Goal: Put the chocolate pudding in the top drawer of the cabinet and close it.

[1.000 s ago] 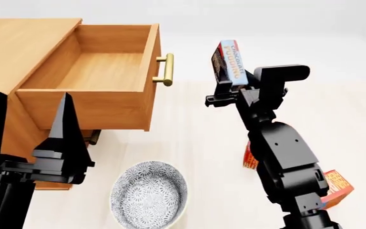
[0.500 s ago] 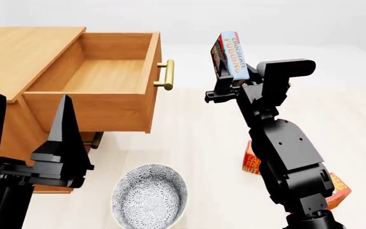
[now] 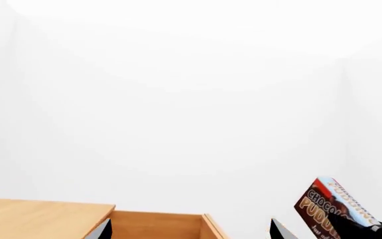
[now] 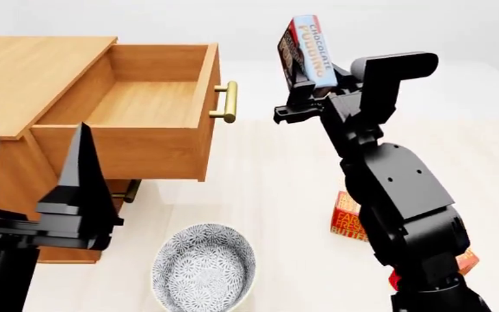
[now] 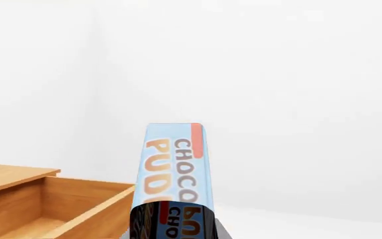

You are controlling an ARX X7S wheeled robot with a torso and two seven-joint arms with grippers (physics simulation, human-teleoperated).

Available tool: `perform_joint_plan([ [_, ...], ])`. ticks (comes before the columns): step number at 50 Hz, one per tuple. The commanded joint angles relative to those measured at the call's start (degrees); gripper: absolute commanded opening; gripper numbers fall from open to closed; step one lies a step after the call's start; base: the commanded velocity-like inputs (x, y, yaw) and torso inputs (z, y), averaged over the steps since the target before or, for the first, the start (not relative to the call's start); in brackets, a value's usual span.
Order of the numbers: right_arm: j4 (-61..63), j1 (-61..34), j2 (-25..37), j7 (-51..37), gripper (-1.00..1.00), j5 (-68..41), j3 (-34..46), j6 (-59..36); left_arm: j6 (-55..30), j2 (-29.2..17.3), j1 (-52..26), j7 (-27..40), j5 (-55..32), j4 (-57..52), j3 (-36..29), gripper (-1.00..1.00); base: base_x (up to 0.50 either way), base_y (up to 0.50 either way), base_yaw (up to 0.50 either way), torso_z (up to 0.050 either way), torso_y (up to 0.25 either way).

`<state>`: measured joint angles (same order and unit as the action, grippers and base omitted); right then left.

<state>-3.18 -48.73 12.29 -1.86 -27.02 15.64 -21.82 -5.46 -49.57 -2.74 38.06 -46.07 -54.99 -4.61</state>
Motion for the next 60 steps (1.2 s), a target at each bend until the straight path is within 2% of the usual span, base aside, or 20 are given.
perform_joint_plan([
  [1, 1.69, -3.89, -0.19, 1.20, -1.00, -1.20, 0.91, -3.56, 0.28, -1.02, 0.03, 0.67, -1.10, -0.75, 0.97, 1.00, 0.00, 0.00, 0.00, 0.000, 0.000],
  [10, -0.59, -7.99, -1.46, 3.29, -1.00, -1.80, 3.16, -5.36, 0.56, -1.58, 0.09, 0.92, -1.64, -1.30, 1.23, 1.00, 0.00, 0.00, 0.00, 0.000, 0.000],
  [27, -10.63, -14.37, -5.75, 7.81, -1.00, -0.61, 7.35, -2.52, 0.93, -2.52, -0.72, 0.74, -2.81, -0.81, 1.41, 1.00, 0.00, 0.00, 0.00, 0.000, 0.000],
  [40, -17.66, -19.28, -9.00, 10.83, -1.00, -4.46, 6.76, -2.34, 1.38, -2.68, -0.82, 0.30, -2.98, -0.22, 1.24, 1.00, 0.00, 0.00, 0.00, 0.000, 0.000],
  [52, -27.05, -22.84, -12.01, 13.21, -1.00, -11.10, 7.21, 1.28, 1.64, -2.71, -1.19, 0.03, -3.13, 0.29, 1.01, 1.00, 0.00, 0.00, 0.00, 0.000, 0.000],
  [60, -36.36, -27.11, -12.14, 13.09, -1.00, -22.07, 16.23, 8.42, 2.24, -2.77, -0.86, -0.22, -3.22, 0.63, 1.18, 1.00, 0.00, 0.00, 0.00, 0.000, 0.000],
])
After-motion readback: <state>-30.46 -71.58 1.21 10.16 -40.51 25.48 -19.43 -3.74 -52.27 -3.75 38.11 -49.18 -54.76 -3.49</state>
